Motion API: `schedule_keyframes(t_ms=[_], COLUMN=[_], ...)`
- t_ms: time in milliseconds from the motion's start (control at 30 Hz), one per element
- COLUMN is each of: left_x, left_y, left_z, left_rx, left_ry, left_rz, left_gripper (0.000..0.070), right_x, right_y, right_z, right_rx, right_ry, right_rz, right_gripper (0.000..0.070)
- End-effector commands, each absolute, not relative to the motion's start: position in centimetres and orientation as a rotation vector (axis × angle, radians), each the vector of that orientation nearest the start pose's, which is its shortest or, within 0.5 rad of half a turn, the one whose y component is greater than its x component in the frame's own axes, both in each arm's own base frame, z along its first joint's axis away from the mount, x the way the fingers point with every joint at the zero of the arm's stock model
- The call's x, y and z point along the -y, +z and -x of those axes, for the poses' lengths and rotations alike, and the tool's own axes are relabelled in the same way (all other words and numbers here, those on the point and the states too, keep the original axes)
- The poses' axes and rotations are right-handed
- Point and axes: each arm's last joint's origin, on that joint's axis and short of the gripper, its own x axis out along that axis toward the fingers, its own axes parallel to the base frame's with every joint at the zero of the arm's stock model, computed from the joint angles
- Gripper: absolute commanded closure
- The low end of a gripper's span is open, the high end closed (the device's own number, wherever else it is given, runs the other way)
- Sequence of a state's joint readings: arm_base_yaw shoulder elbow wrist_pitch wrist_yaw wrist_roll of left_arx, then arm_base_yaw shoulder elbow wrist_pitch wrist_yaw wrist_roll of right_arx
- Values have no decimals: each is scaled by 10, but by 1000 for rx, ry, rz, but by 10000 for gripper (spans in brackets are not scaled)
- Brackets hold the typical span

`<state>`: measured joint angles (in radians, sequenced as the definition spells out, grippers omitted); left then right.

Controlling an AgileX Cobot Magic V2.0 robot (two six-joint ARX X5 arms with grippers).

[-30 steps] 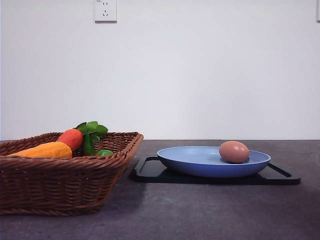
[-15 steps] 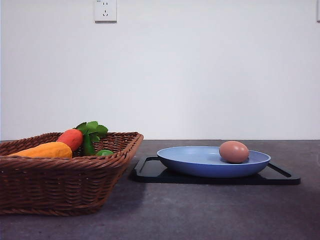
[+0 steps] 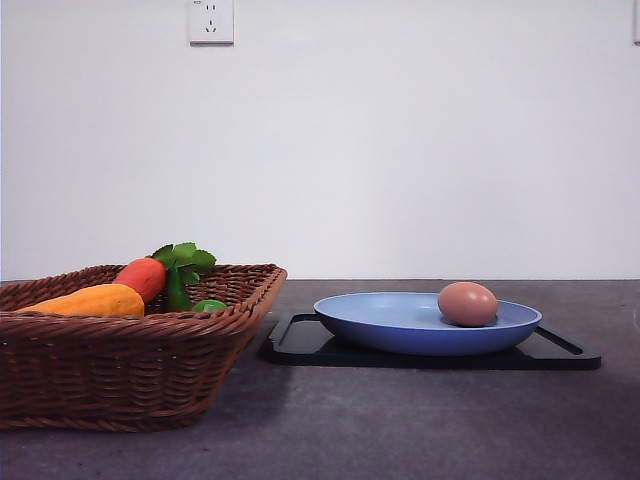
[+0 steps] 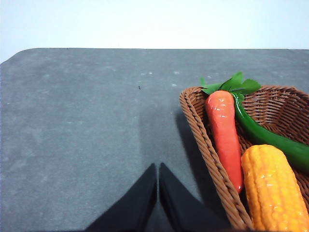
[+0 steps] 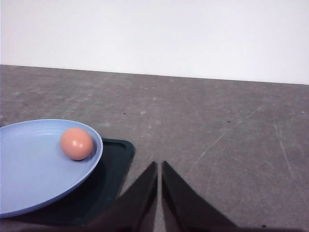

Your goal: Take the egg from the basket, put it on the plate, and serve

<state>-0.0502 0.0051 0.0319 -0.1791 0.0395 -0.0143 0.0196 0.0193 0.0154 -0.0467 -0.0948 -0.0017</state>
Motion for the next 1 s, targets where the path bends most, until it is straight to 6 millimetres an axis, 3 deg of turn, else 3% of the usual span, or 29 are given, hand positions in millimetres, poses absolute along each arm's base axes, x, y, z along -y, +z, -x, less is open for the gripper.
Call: schedule_keyframes(t_ms=[0,967], left_x=[6,6], left_y=[150,150], left_z=[-95,-95], left_rx=[-177,-177], left_ry=[-89,-89], left_rz=[15,15], left_gripper=[700,700], right_x=[-5,-5], right_y=[162,162], right_z=[-98,-98], right_rx=[-43,-43], right_ry=[118,118], right_rz=[7,7], right_gripper=[700,700])
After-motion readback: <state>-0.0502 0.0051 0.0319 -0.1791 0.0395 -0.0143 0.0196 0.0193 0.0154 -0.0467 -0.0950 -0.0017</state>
